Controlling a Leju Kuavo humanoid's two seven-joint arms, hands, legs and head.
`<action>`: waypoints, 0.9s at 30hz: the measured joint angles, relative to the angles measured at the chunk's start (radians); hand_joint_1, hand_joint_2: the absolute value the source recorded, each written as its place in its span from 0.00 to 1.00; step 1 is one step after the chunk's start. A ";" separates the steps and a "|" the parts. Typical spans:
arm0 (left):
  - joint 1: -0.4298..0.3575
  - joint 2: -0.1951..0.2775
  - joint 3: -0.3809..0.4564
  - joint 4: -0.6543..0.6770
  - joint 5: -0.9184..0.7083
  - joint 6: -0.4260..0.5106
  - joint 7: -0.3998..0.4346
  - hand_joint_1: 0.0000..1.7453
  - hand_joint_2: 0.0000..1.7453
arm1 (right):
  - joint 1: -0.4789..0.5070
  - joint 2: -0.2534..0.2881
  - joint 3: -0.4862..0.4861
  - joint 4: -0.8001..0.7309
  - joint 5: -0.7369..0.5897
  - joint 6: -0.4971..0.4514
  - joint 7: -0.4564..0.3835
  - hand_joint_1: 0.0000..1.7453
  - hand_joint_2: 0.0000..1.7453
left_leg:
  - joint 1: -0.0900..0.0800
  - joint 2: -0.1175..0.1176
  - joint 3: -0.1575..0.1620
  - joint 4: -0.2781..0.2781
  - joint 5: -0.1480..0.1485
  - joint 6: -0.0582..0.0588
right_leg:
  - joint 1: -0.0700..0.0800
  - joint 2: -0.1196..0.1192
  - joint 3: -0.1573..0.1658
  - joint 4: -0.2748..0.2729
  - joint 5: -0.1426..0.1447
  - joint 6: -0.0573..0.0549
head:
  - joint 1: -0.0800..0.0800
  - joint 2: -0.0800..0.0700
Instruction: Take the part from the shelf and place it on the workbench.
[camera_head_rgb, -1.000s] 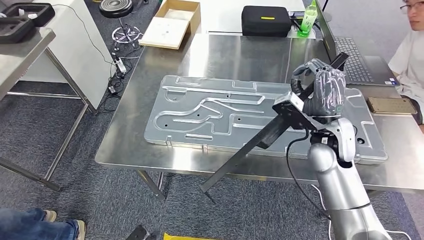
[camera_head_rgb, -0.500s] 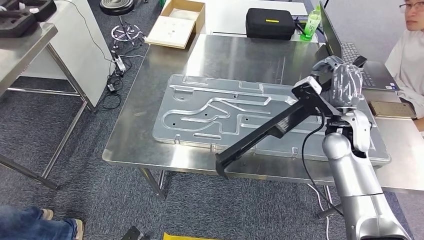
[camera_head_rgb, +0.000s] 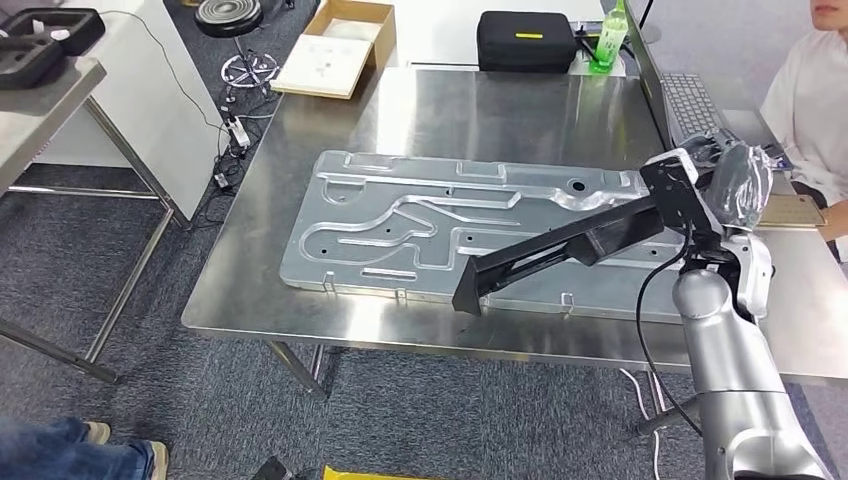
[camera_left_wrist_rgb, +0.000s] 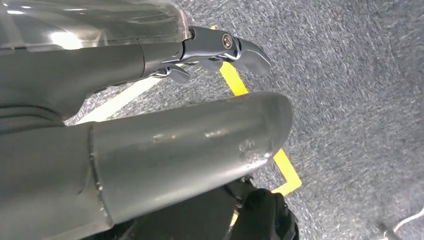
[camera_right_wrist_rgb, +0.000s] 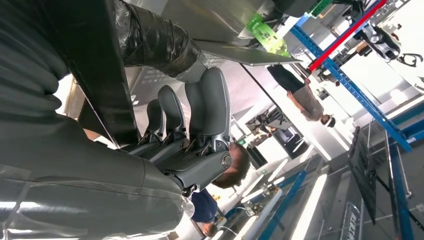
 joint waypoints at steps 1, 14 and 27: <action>0.002 0.000 0.000 0.000 0.000 0.000 -0.001 0.00 0.00 | 0.007 0.000 -0.004 0.000 -0.011 0.001 -0.006 1.00 1.00 | 0.000 0.000 -0.018 0.037 -0.007 0.002 | 0.004 0.000 0.000 0.003 -0.002 -0.002 | 0.000 0.000; 0.001 0.004 0.000 0.000 0.001 -0.001 -0.005 0.00 0.00 | 0.027 -0.002 -0.024 -0.003 -0.036 0.004 -0.023 1.00 1.00 | -0.009 0.002 0.077 -0.174 0.101 0.054 | 0.005 0.003 -0.091 0.218 -0.126 0.038 | 0.001 0.000; 0.000 0.004 0.000 0.000 0.003 0.003 -0.008 0.00 0.00 | 0.025 -0.011 -0.025 0.013 -0.039 0.025 -0.018 1.00 1.00 | -0.007 0.000 0.058 -0.138 0.071 0.006 | -0.013 -0.002 -0.028 0.062 -0.031 0.017 | 0.000 0.000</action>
